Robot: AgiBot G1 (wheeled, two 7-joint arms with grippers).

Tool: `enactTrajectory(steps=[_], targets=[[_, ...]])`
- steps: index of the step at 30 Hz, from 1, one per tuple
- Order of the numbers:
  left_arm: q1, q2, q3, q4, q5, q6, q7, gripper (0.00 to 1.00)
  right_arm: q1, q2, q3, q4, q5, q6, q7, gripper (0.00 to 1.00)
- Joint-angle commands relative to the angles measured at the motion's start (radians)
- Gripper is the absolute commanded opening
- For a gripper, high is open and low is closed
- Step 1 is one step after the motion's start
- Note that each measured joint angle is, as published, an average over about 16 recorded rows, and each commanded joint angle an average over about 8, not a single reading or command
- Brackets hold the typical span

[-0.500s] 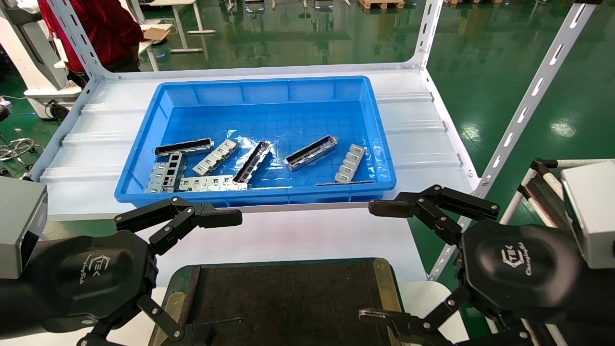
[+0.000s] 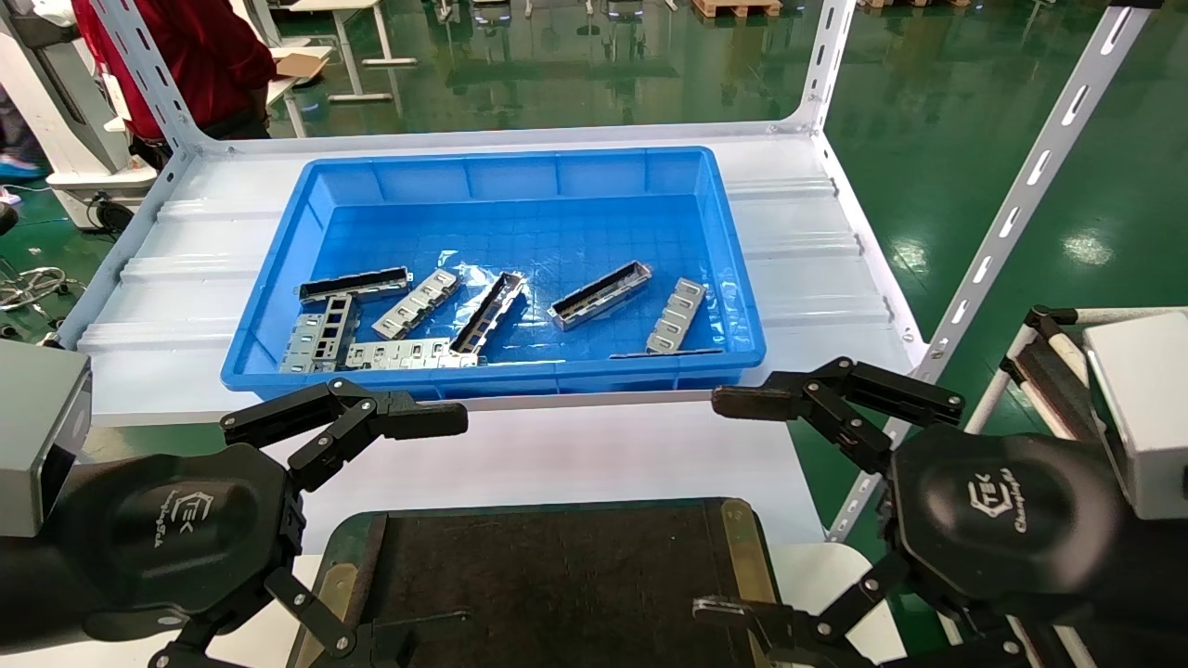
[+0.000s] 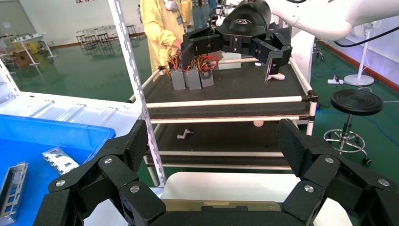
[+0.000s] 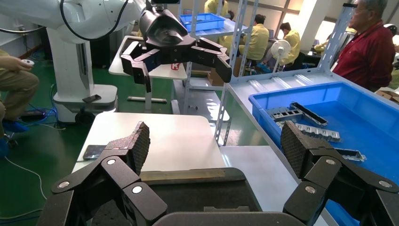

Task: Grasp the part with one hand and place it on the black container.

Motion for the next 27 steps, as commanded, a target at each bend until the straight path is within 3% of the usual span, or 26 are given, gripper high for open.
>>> enactTrajectory(steps=[1,27], targets=[[0.000,0.000,0.000,0.000,0.000,0.000,0.000,1.00,0.000,0.000,0.001,0.000,-0.001,0.000,0.001,1.00],[-0.011,0.010,0.005,0.017,0.014,-0.010,0.003,1.00,0.000,-0.002,0.003,-0.001,-0.002,-0.002,0.001,1.00]])
